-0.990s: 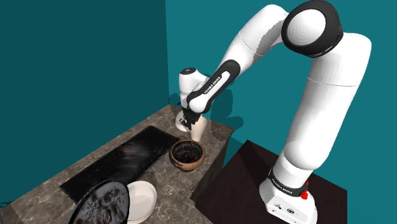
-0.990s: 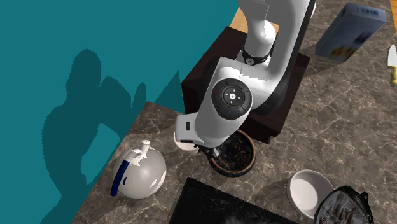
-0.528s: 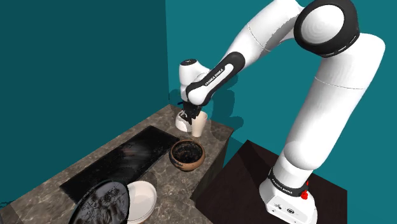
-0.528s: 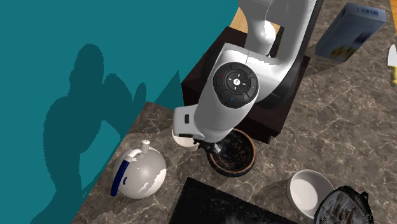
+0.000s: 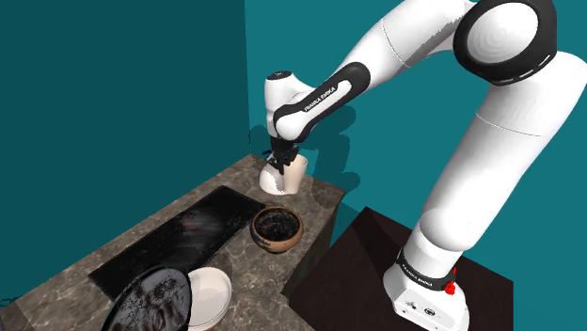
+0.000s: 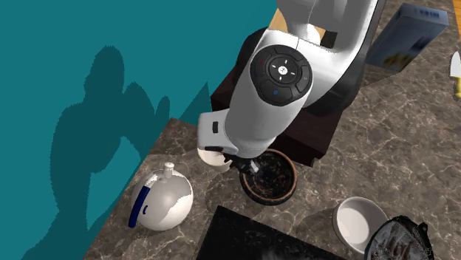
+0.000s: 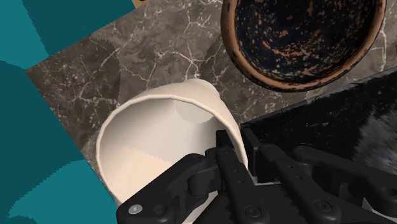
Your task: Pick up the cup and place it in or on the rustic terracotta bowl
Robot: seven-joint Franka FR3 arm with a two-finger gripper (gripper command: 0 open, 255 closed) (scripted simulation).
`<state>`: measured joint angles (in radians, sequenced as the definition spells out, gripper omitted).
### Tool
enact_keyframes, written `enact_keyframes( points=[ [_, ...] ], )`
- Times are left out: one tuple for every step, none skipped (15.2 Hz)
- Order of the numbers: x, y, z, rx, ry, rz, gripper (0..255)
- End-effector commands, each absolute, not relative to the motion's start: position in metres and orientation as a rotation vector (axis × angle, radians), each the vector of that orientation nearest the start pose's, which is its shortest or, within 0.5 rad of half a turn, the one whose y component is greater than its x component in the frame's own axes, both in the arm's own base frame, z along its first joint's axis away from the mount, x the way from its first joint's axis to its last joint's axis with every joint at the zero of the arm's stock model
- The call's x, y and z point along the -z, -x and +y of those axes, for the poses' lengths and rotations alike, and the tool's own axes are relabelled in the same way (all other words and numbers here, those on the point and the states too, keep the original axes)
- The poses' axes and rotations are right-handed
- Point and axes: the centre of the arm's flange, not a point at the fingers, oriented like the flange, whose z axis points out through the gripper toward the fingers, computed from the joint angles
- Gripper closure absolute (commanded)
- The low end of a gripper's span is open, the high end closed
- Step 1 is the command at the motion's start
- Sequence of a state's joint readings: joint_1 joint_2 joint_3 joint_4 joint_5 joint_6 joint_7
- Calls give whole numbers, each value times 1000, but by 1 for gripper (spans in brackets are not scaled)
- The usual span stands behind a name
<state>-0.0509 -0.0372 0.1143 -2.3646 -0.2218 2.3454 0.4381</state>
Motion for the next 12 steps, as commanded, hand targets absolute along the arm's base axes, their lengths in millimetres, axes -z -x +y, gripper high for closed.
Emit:
enact_keyframes(
  points=[
    [-354,-496,28,95,3275,363,255],
    [-359,-496,28,95,3275,363,255],
    [-364,-496,28,95,3275,363,255],
    [-370,-496,28,95,3275,363,255],
    [-375,-496,28,95,3275,363,255],
    [-380,-496,28,95,3275,363,255],
    [-383,-496,28,95,3275,363,255],
    [-386,-491,40,95,3275,363,255],
    [-390,-486,52,95,3275,363,255],
    [-394,-481,64,95,3275,363,255],
    [-397,-476,75,95,3275,363,255],
    [-401,-471,87,95,3275,363,255]
  ],
)
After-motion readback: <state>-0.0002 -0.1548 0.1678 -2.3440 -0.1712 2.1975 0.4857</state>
